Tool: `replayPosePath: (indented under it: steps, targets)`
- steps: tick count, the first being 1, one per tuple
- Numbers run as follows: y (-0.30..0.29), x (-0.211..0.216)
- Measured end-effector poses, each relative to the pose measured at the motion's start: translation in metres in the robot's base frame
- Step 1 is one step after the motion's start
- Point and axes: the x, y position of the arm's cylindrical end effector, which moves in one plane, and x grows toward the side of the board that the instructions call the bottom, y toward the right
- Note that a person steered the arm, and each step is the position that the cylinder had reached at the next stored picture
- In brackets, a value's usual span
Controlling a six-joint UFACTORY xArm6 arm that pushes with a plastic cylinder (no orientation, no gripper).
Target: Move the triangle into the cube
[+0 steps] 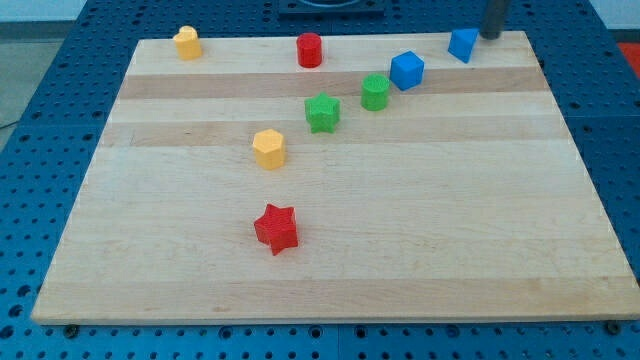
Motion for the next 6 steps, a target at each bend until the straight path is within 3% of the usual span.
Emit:
replayPosePath:
  steps: [1,2,4,5,6]
  targets:
    - [-0.007,0.025]
    - [-0.049,0.051]
    - [0.004,0.032]
    - [-0.005,0.002]
    - [-0.07,0.024]
